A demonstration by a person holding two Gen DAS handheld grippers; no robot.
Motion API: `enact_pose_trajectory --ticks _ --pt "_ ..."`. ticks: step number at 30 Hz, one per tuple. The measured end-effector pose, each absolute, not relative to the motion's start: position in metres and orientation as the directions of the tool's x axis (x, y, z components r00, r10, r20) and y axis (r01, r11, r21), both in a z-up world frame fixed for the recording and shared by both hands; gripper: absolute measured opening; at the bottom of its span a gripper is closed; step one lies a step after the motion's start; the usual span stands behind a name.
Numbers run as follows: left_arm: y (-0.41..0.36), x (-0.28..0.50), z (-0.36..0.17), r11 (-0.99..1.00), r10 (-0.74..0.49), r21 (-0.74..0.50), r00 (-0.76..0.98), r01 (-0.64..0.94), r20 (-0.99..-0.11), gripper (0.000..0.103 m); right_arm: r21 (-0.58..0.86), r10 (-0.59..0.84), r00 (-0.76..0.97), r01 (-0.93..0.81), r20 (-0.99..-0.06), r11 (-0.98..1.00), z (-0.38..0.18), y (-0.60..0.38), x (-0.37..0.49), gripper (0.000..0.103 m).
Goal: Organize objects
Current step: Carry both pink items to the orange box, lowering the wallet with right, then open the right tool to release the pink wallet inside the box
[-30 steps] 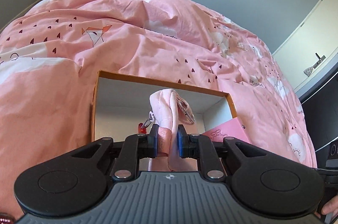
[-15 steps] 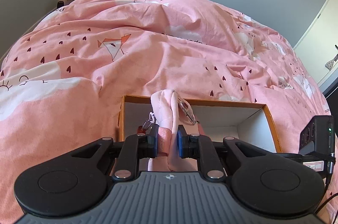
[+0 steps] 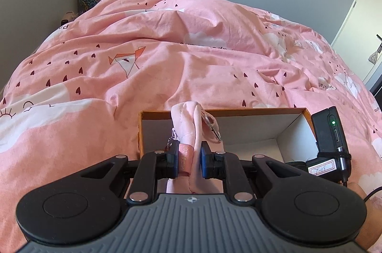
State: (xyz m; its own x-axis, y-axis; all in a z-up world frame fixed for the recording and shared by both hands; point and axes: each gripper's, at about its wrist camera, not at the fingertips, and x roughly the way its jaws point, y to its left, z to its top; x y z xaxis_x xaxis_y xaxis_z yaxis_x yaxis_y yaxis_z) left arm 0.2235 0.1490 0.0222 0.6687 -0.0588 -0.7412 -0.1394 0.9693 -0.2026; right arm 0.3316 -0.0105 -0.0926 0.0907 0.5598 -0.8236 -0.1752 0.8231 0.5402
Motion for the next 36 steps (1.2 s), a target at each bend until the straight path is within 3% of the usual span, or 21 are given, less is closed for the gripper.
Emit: enact_pose_trajectory --ticks 6,11,19,25,30,36 --pt "0.149 0.223 0.022 0.969 -0.063 -0.207 0.671 -0.137 -0.739 0.019 0.51 0.531 0.075 -0.189 -0.844 0.839 -0.098 -0.004 0.334 0.033" --pt "0.154 0.222 0.022 0.969 -0.044 -0.194 0.673 -0.151 -0.738 0.019 0.61 0.619 -0.001 -0.167 -0.786 0.775 -0.112 0.005 0.338 0.025" --pt "0.163 0.221 0.019 0.957 -0.061 -0.235 0.673 -0.171 -0.737 0.019 0.688 0.687 -0.087 -0.202 -0.721 0.697 -0.125 0.01 0.349 0.025" --pt "0.158 0.222 0.012 0.952 -0.058 -0.244 0.669 -0.188 -0.741 0.019 0.66 0.681 0.011 -0.235 -0.732 0.713 -0.103 -0.012 0.35 0.025" --pt "0.145 0.228 -0.002 0.951 -0.033 -0.223 0.651 -0.213 -0.758 0.019 0.6 0.647 0.095 -0.292 -0.756 0.745 -0.082 -0.024 0.347 0.018" --pt "0.135 0.235 -0.021 0.949 0.012 -0.188 0.623 -0.254 -0.782 0.02 0.585 0.635 0.104 -0.299 -0.765 0.754 -0.089 -0.019 0.346 0.017"
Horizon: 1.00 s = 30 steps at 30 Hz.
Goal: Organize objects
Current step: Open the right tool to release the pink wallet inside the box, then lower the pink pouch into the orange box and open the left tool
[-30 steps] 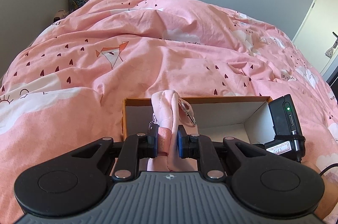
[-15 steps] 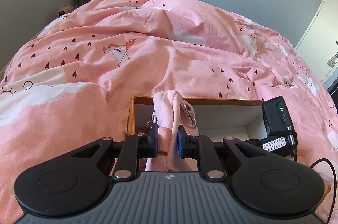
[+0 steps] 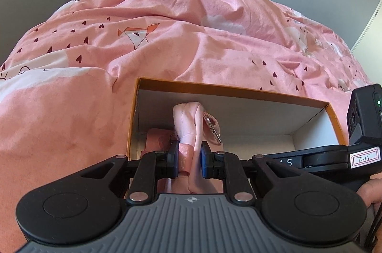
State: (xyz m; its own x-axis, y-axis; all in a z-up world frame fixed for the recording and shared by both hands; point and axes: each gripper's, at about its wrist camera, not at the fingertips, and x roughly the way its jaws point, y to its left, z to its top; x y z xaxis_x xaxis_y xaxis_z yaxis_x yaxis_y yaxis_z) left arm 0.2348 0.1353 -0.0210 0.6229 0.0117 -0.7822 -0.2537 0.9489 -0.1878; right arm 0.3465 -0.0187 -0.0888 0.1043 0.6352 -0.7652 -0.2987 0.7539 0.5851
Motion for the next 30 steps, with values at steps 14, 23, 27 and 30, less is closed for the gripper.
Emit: enact_pose_trajectory --ticks 14,23,27,30 --pt "0.128 0.219 0.01 0.992 0.05 -0.042 0.663 -0.122 -0.747 0.035 0.618 0.662 0.142 -0.259 -0.736 0.743 -0.09 -0.011 0.332 0.017" --pt "0.132 0.212 0.009 0.995 0.049 -0.017 0.639 -0.096 -0.767 0.019 0.605 0.672 0.177 -0.317 -0.719 0.731 -0.072 0.006 0.334 0.017" --pt "0.135 0.206 0.009 0.993 0.042 -0.041 0.651 -0.112 -0.758 0.019 0.593 0.66 0.172 -0.318 -0.732 0.74 -0.074 0.008 0.333 0.017" --pt "0.134 0.203 0.01 0.991 0.034 -0.06 0.659 -0.12 -0.751 0.019 0.585 0.654 0.176 -0.322 -0.736 0.744 -0.074 0.006 0.329 0.017"
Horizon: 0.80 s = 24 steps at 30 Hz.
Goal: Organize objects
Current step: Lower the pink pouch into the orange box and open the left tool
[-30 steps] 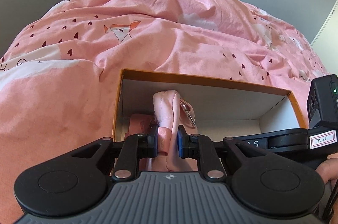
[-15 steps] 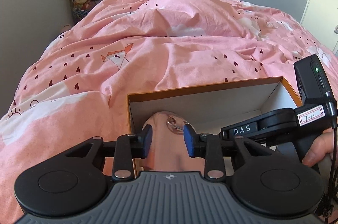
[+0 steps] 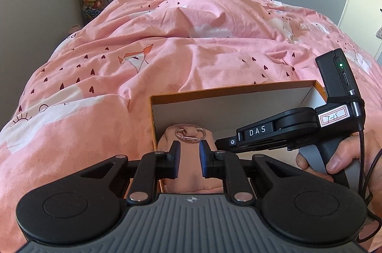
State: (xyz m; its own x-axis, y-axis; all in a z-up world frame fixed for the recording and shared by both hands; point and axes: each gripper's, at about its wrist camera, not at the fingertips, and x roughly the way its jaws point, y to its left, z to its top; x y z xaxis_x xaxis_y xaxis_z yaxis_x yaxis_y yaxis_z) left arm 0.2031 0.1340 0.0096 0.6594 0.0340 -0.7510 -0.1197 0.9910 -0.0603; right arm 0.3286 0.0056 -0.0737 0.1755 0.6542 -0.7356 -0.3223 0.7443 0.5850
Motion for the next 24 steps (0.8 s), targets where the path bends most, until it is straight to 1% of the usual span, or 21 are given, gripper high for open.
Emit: enact_pose_trajectory --ticks 6,8,9,10,14,19,24 --pt "0.136 0.189 0.012 0.984 0.034 -0.095 0.681 -0.15 -0.731 0.019 0.614 0.686 0.183 -0.327 -0.705 0.718 -0.056 -0.007 0.321 0.019" --pt "0.136 0.183 0.012 0.979 0.033 -0.114 0.688 -0.168 -0.725 0.019 0.617 0.695 0.165 -0.351 -0.7 0.704 -0.048 -0.012 0.311 0.027" --pt "0.134 0.18 0.012 0.977 0.033 -0.124 0.693 -0.176 -0.72 0.019 0.617 0.697 0.153 -0.361 -0.701 0.699 -0.046 -0.014 0.305 0.034" --pt "0.131 0.177 0.012 0.975 0.034 -0.13 0.698 -0.181 -0.716 0.019 0.616 0.697 0.14 -0.368 -0.704 0.696 -0.045 -0.012 0.301 0.038" --pt "0.12 0.165 0.011 0.972 0.062 -0.118 0.705 -0.203 -0.707 0.019 0.608 0.685 0.1 -0.383 -0.722 0.696 -0.051 -0.004 0.289 0.038" --pt "0.114 0.149 0.007 0.963 0.087 -0.125 0.711 -0.241 -0.698 0.019 0.56 0.647 0.116 -0.403 -0.753 0.724 -0.059 0.005 0.283 0.038" --pt "0.111 0.14 0.007 0.959 0.081 -0.142 0.719 -0.244 -0.69 0.019 0.502 0.61 0.142 -0.438 -0.78 0.745 -0.061 0.019 0.28 0.038"
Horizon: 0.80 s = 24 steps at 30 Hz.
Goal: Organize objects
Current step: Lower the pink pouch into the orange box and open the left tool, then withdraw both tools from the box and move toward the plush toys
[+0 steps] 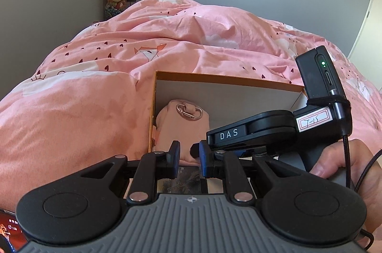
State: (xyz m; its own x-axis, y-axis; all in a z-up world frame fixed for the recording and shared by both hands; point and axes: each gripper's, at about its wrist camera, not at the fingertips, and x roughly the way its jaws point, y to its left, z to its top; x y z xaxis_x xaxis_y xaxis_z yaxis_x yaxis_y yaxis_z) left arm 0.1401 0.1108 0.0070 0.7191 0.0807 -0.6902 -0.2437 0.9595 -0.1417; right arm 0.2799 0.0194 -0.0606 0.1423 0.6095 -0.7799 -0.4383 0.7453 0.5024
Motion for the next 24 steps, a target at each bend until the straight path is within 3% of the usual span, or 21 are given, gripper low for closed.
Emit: enact_pose_trajectory --ticks 9,18,24 --pt "0.099 0.123 0.021 0.964 0.041 -0.165 0.734 -0.206 -0.678 0.019 0.443 0.595 0.231 -0.478 -0.769 0.758 -0.03 0.002 0.261 0.039" --pt "0.089 0.101 0.027 0.976 -0.043 -0.182 0.715 -0.118 -0.698 0.019 0.378 0.608 0.377 -0.527 -0.699 0.761 0.015 -0.044 0.203 0.039" --pt "0.071 0.08 0.02 0.978 -0.109 -0.201 0.685 -0.056 -0.72 0.023 0.335 0.601 0.442 -0.543 -0.666 0.77 0.027 -0.078 0.153 0.048"
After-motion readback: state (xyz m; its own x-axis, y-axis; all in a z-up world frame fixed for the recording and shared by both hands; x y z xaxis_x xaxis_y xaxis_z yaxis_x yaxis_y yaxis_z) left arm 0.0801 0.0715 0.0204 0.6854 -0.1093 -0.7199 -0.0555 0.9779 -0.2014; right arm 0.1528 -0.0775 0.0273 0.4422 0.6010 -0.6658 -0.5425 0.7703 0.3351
